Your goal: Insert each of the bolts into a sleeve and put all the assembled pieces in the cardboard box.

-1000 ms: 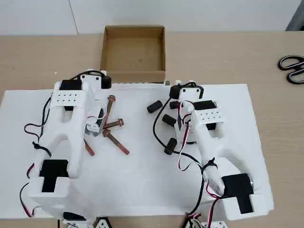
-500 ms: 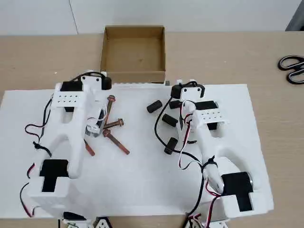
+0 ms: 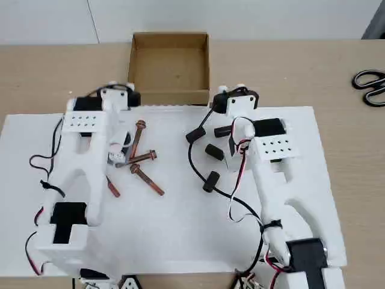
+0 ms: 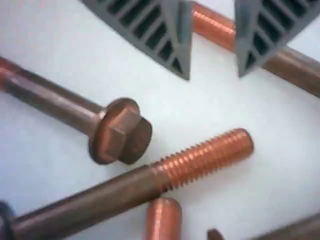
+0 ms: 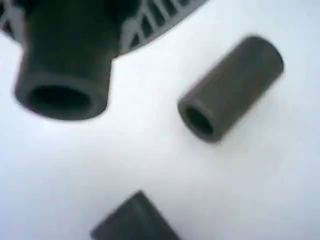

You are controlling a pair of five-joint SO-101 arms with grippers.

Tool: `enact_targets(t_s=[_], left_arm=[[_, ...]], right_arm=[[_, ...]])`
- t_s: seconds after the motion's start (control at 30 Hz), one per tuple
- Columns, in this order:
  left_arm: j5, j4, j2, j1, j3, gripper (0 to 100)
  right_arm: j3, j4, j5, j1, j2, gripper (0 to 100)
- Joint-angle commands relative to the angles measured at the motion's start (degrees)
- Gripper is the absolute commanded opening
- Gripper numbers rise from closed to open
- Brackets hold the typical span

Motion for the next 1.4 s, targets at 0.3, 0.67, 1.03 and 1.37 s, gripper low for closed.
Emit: enact_targets(t_s=[0.3, 0.67, 1.03, 1.37], left_arm=[[23.03, 5.54, -0.18, 3.16, -14.90, 6], [17.58, 2.55, 12.75, 1.93, -16.31, 6], [6.42, 6.24, 19.60, 4.40, -38.90, 10], [5.89, 5.98, 26.46, 6.15, -42.07, 14]], right_arm=[[-2.02, 8.04, 0.79, 12.26, -3.03, 0.4], [-1.93, 9.36, 0.79, 19.82, -2.68, 0.5], [3.78, 8.40, 0.70, 20.70, -2.68, 0.7], [5.71, 5.93, 0.70, 20.62, -2.68, 0.7]])
